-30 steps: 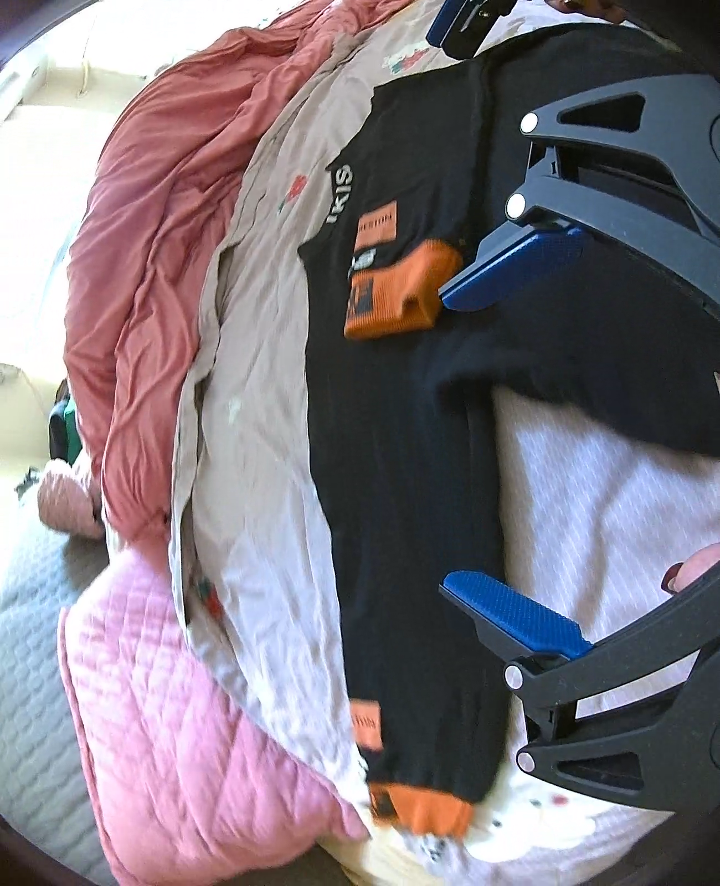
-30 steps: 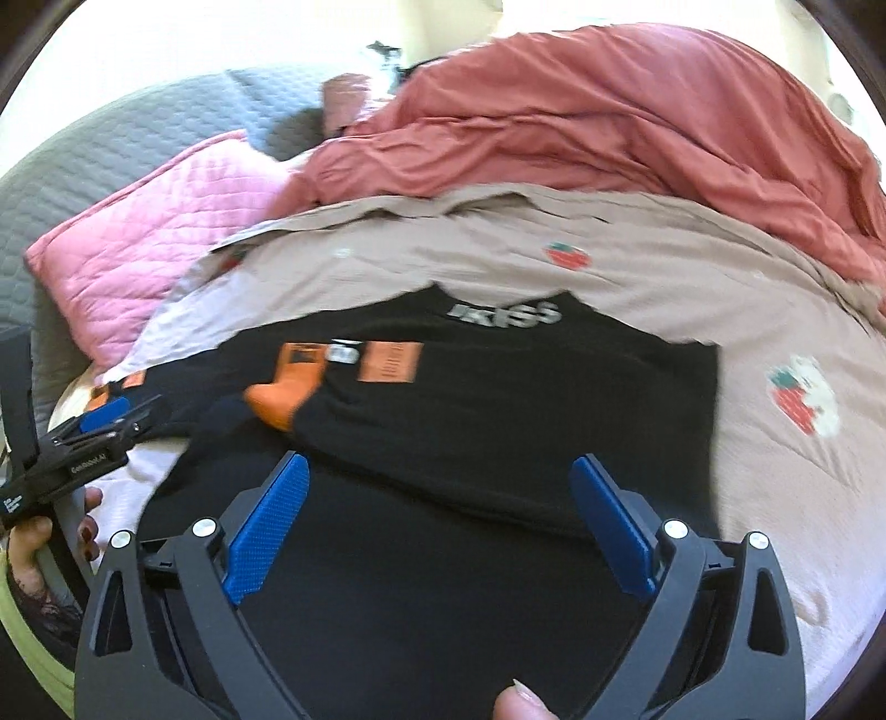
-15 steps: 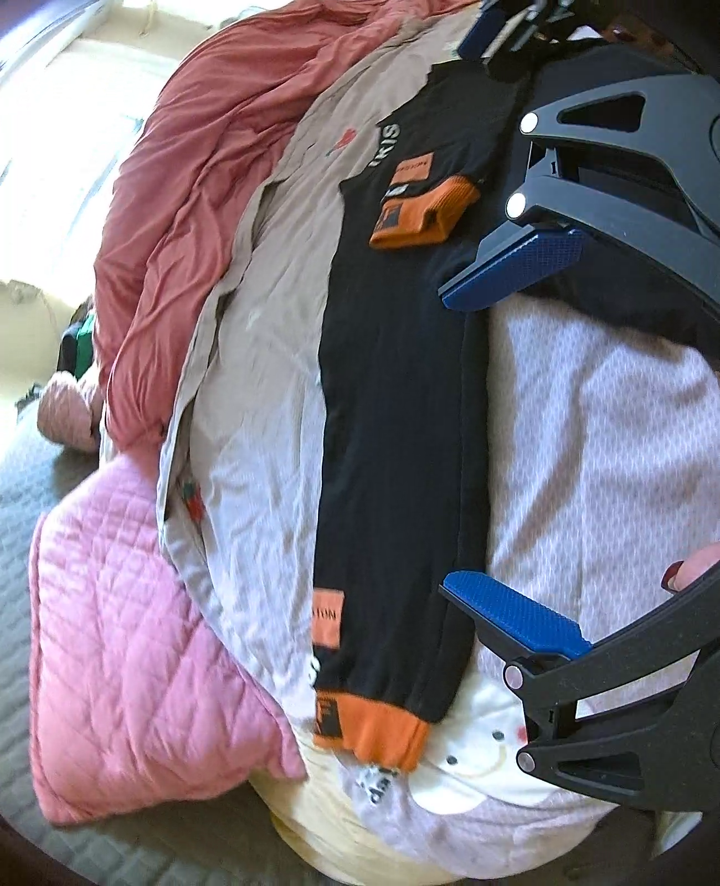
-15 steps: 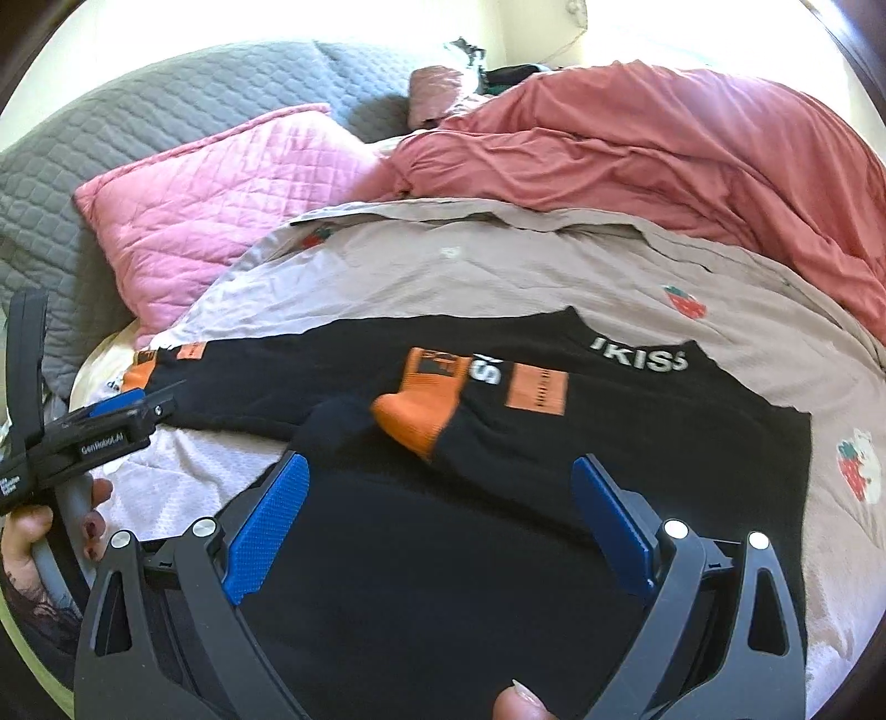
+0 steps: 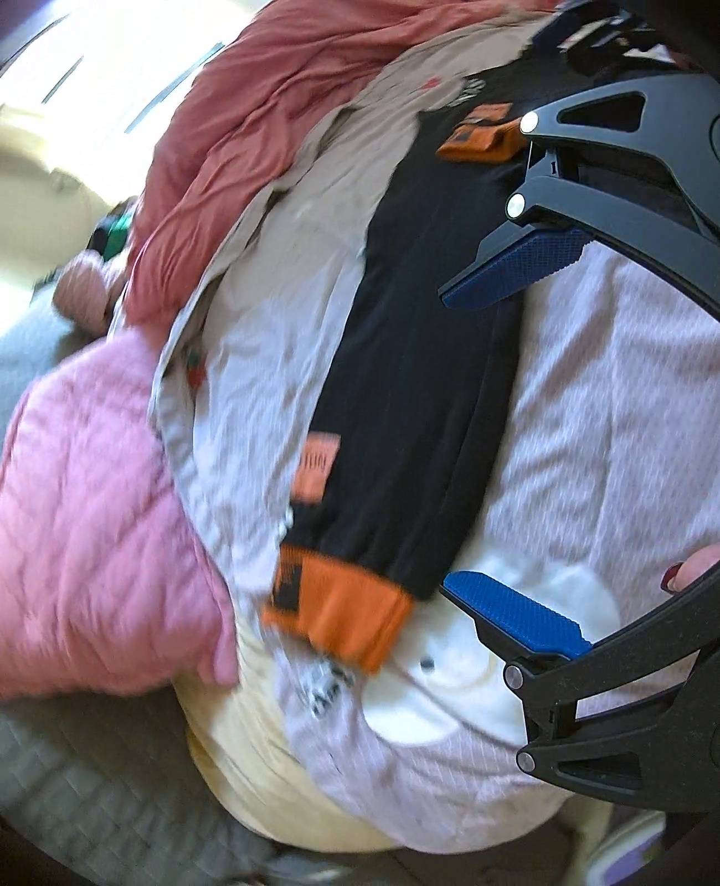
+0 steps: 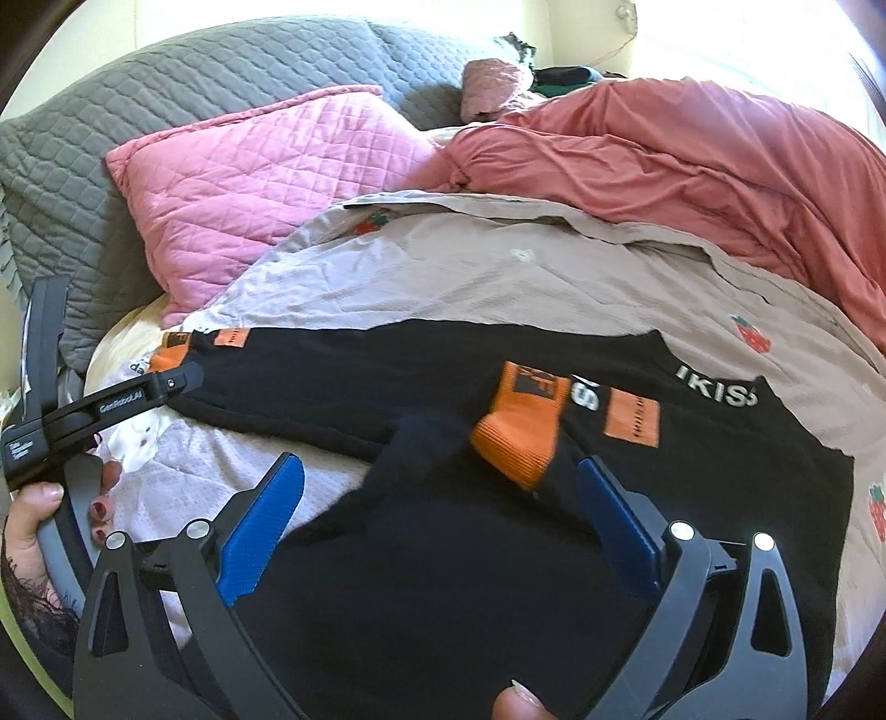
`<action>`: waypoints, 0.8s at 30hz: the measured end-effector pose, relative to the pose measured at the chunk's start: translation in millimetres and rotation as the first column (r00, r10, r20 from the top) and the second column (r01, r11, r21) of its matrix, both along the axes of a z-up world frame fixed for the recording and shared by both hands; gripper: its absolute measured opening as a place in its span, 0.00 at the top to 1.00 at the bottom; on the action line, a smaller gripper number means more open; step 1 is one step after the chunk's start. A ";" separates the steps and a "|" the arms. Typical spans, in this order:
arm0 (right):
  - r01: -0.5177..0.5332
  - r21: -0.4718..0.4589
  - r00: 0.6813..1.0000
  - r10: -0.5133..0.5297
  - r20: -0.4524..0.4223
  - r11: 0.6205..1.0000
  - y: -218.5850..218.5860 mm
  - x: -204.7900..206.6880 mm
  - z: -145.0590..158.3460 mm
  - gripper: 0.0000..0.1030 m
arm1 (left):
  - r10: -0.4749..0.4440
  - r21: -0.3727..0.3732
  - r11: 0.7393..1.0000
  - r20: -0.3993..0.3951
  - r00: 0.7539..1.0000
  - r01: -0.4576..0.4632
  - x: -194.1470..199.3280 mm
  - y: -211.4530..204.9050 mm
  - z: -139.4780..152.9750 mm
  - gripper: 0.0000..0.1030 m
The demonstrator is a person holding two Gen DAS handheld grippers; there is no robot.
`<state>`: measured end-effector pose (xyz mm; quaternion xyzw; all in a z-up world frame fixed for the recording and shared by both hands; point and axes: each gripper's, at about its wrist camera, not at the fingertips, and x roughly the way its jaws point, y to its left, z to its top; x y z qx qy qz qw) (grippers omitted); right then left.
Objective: Fold small clothes
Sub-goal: 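Grasp the other orange cuff with the left tool and lift it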
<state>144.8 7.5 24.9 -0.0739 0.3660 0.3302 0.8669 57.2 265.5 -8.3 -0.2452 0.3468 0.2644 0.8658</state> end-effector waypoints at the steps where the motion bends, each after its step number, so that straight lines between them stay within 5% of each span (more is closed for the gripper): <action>1: -0.007 0.000 1.000 0.007 0.001 1.000 4.4 -0.1 0.1 0.05 | 0.029 -0.010 1.000 0.004 1.000 -0.029 -3.7 7.2 -1.4 0.14; 10: -0.039 0.004 0.999 0.039 -0.019 0.999 21.2 -8.4 -7.8 0.05 | 0.188 -0.150 0.971 0.000 0.982 -0.186 -24.3 57.7 -24.0 0.14; 16: 0.008 0.040 0.997 -0.005 -0.073 0.999 6.1 -6.8 -19.1 0.05 | 0.248 -0.149 0.958 0.003 0.969 -0.245 -15.8 87.6 -29.4 0.39; 18: 0.023 0.043 0.996 -0.019 -0.087 0.999 1.3 -6.3 -23.2 0.05 | 0.251 -0.128 0.961 0.017 0.968 -0.247 -13.3 91.8 -30.0 0.63; 21: 0.051 0.048 0.993 -0.046 -0.110 0.998 -6.1 -3.4 -29.1 0.05 | 0.224 -0.129 0.968 0.066 0.972 -0.214 -17.1 93.5 -28.0 0.86; 24: 0.087 0.051 0.987 -0.079 -0.138 0.995 -16.1 1.7 -35.1 0.05 | 0.180 -0.097 0.981 0.140 0.974 -0.167 -21.9 82.7 -14.5 0.92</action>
